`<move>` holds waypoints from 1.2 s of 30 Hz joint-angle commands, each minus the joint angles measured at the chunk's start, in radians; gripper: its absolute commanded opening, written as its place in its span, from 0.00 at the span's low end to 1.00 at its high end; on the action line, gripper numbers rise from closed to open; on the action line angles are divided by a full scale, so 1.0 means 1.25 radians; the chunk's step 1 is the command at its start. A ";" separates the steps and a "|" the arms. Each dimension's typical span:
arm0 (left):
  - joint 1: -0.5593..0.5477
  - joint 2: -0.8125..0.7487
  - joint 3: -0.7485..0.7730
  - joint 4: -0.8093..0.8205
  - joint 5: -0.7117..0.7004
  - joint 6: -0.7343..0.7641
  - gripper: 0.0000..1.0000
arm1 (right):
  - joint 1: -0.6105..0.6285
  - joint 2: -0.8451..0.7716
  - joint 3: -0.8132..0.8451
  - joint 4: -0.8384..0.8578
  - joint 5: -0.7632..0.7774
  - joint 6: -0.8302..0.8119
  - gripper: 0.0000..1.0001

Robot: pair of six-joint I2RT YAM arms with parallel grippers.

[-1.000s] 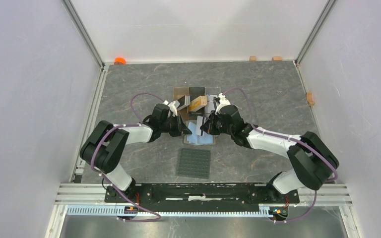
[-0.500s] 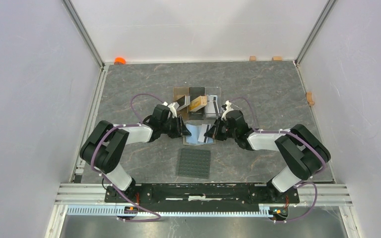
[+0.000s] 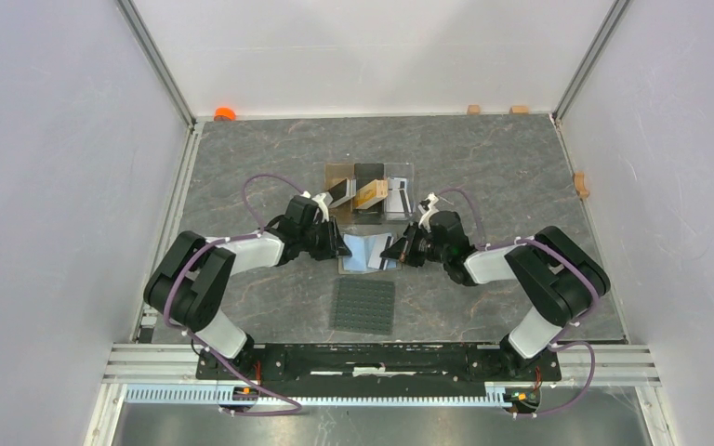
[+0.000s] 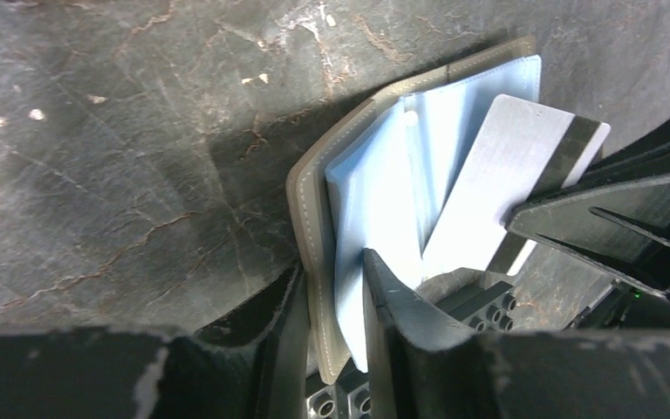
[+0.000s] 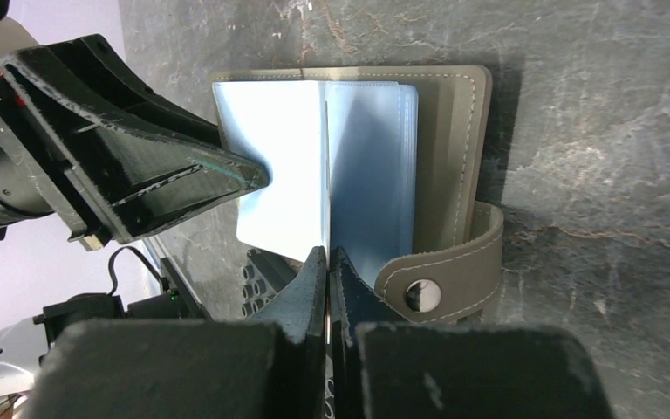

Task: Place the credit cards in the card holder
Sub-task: Insert the credit card into the card holder.

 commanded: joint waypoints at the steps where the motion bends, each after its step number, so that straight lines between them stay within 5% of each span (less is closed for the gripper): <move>1: 0.003 -0.018 0.001 -0.036 -0.040 0.047 0.30 | -0.004 0.007 -0.003 0.070 -0.027 0.029 0.00; 18: 0.005 0.023 -0.004 0.024 0.001 0.050 0.21 | -0.003 0.073 0.037 0.046 -0.015 0.005 0.00; 36: 0.006 0.074 0.021 0.084 0.039 0.045 0.26 | 0.005 0.110 0.040 -0.016 -0.045 0.006 0.00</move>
